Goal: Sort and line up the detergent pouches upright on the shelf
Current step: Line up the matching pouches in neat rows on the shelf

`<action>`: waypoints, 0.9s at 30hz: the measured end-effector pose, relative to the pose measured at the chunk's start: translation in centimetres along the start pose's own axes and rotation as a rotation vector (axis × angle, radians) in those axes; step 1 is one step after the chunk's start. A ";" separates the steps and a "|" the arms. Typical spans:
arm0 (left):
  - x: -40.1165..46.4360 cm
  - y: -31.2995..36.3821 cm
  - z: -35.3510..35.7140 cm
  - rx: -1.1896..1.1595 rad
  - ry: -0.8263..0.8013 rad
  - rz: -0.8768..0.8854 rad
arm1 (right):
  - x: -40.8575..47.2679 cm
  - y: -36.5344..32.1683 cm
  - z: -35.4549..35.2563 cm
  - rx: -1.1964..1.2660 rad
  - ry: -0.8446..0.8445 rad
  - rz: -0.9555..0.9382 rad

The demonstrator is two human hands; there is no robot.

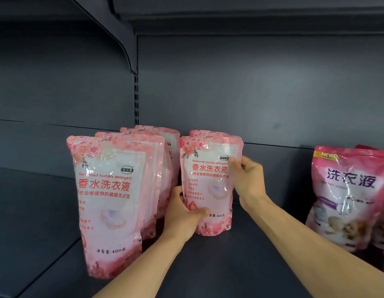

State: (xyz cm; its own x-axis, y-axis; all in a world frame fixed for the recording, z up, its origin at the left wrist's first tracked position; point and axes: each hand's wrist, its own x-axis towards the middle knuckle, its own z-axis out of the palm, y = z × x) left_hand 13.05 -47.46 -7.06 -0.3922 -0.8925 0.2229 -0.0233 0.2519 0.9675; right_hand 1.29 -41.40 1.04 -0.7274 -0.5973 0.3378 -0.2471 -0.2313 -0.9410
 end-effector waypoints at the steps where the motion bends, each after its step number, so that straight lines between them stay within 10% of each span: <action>1: -0.2 -0.2 0.1 0.016 0.017 0.019 | 0.0 0.2 -0.2 0.005 -0.006 -0.010; 27: -0.2 -1.6 0.0 0.433 -0.042 0.102 | -3.0 0.7 -2.2 -0.446 -0.113 -0.201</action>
State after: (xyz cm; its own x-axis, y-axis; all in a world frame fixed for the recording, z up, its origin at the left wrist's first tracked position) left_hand 13.15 -47.67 -8.62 -0.4495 -0.8410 0.3012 -0.3614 0.4796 0.7996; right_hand 1.88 -38.09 -0.64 -0.5692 -0.6599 0.4904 -0.6431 -0.0143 -0.7656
